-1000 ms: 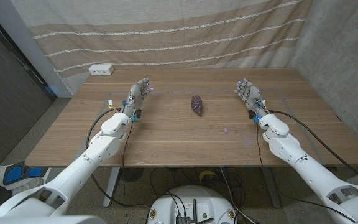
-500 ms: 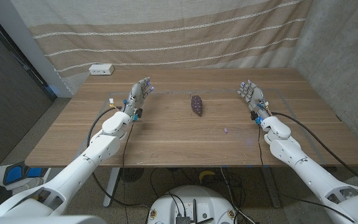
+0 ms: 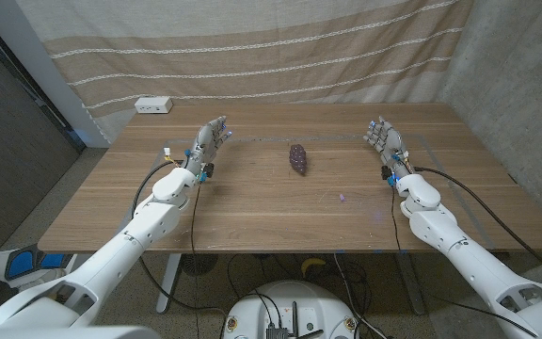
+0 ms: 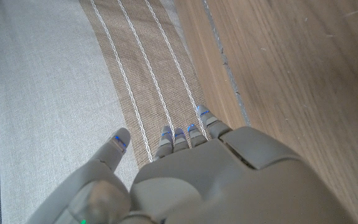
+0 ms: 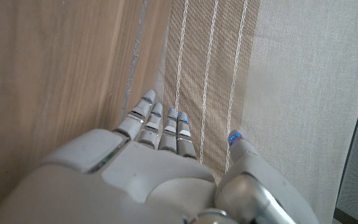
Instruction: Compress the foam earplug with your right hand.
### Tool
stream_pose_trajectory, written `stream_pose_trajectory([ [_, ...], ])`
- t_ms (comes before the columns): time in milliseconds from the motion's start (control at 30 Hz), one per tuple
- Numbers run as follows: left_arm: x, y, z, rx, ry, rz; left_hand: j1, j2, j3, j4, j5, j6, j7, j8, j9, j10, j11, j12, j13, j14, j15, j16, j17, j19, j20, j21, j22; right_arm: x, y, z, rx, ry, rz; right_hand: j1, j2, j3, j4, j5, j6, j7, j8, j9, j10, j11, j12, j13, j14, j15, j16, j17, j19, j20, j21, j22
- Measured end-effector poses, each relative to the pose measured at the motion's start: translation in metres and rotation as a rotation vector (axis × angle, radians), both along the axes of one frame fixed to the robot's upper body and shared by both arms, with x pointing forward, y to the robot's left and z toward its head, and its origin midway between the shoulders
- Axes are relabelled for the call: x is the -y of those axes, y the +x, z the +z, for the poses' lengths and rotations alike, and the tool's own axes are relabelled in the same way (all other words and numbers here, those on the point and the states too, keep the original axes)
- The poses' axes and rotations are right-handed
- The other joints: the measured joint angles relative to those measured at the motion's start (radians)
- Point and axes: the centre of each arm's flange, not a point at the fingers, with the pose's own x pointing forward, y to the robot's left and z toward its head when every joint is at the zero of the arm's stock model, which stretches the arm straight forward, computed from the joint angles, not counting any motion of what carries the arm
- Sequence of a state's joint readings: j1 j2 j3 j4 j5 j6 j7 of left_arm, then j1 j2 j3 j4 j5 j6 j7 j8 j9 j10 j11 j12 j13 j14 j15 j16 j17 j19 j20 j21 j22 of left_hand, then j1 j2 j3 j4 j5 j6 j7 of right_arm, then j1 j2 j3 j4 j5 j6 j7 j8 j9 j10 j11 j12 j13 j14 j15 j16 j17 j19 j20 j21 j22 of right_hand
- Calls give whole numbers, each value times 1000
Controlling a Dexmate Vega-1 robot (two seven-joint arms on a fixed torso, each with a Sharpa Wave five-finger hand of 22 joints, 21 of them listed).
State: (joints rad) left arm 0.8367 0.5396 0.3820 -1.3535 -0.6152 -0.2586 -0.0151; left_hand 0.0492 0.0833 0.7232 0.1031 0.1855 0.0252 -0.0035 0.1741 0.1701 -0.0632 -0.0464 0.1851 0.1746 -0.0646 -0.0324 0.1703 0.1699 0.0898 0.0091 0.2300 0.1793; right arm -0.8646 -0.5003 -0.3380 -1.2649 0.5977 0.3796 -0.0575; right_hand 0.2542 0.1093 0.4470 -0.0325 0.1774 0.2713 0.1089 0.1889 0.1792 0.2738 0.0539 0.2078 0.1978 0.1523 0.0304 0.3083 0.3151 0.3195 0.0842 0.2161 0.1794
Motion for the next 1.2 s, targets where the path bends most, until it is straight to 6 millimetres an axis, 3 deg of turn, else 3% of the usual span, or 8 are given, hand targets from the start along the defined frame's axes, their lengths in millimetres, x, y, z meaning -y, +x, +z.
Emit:
stream_pose_trajectory([
  [1200, 1, 18, 8, -4, 5, -16, 0, 0, 4, -4, 0, 0, 0, 1, 0, 4, 4, 0, 0, 0, 0, 0, -2, 11, 11, 0, 0, -2, -53, 28, 82, -195, -201, 7, -6, -7, -34, 4, 34, -6, 4, 0, 37, 5, 8, 0, 18, -11, 0, -4, -7, -7, 0, 0],
])
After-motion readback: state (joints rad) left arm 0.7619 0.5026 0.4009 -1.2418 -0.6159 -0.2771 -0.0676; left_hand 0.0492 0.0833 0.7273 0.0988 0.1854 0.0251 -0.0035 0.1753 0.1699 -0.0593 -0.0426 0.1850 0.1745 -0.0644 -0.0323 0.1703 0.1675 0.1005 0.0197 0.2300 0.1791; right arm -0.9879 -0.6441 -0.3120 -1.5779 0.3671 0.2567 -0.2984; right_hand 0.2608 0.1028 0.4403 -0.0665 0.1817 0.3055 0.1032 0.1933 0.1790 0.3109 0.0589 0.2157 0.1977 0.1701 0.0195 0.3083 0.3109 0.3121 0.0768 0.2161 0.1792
